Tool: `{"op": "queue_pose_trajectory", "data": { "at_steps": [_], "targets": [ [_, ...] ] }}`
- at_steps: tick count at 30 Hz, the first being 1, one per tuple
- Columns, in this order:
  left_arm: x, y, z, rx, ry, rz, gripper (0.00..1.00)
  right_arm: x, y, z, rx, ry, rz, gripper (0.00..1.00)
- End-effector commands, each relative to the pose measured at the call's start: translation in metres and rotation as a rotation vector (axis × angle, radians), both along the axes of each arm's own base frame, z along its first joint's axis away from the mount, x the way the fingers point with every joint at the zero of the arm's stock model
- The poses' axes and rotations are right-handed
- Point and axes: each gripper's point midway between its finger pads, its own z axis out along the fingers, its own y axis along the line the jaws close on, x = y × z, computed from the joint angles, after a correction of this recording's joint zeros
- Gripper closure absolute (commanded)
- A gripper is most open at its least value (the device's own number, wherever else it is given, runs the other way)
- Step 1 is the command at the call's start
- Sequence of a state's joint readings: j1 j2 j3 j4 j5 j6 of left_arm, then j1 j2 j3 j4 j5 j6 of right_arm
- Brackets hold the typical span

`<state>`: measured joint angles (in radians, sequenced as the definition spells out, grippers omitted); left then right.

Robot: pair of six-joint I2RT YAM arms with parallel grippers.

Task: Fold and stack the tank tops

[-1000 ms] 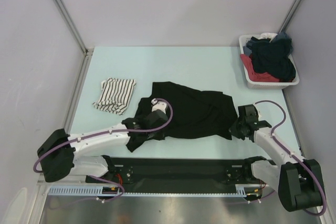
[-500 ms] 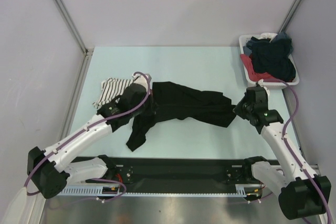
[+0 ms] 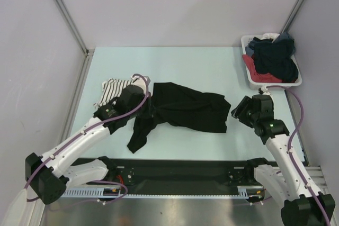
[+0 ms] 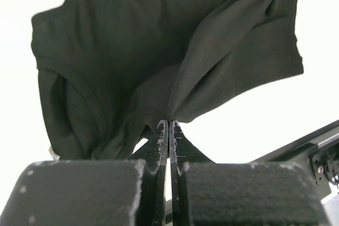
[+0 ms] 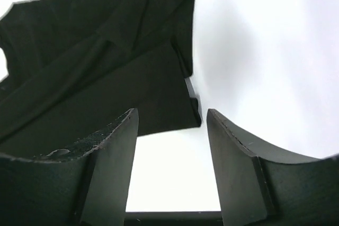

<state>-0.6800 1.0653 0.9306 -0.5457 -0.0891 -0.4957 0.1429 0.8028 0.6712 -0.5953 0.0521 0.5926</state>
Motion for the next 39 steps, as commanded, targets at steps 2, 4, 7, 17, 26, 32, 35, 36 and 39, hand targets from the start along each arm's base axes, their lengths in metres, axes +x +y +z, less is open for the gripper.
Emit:
{"op": "queue_pose_trajectory", "data": {
  "at_steps": [2, 4, 7, 17, 26, 32, 35, 36, 39],
  "targets": [
    [-0.008, 0.002, -0.013, -0.015, 0.009, -0.023, 1.0, -0.003, 0.01, -0.015, 0.056, 0.015, 0.012, 0.4],
    [-0.008, 0.001, -0.017, -0.015, 0.017, -0.022, 1.0, -0.007, 0.025, -0.026, 0.117, 0.04, 0.066, 0.45],
    [-0.008, 0.003, -0.023, -0.004, 0.025, -0.01, 1.0, -0.006, 0.035, -0.047, 0.153, 0.066, 0.096, 0.49],
    [-0.008, 0.003, -0.035, 0.008, 0.047, -0.008, 1.0, 0.014, 0.039, -0.078, 0.084, 0.125, 0.152, 0.48],
    [-0.008, 0.004, -0.043, 0.017, 0.059, -0.004, 1.0, 0.055, 0.04, -0.085, 0.006, 0.155, 0.152, 0.46],
    [-0.008, 0.004, -0.044, 0.022, 0.059, -0.003, 1.0, 0.065, 0.04, -0.093, -0.038, 0.188, 0.153, 0.49],
    [-0.007, 0.004, -0.044, 0.021, 0.058, -0.003, 1.0, 0.068, 0.037, -0.099, -0.062, 0.2, 0.142, 0.55],
    [-0.008, 0.004, -0.044, 0.021, 0.06, -0.005, 1.0, 0.068, 0.037, -0.1, -0.063, 0.203, 0.144, 0.57],
    [-0.007, 0.003, -0.044, 0.019, 0.058, -0.008, 0.99, 0.068, 0.039, -0.105, -0.06, 0.215, 0.151, 0.65]
  ]
}}
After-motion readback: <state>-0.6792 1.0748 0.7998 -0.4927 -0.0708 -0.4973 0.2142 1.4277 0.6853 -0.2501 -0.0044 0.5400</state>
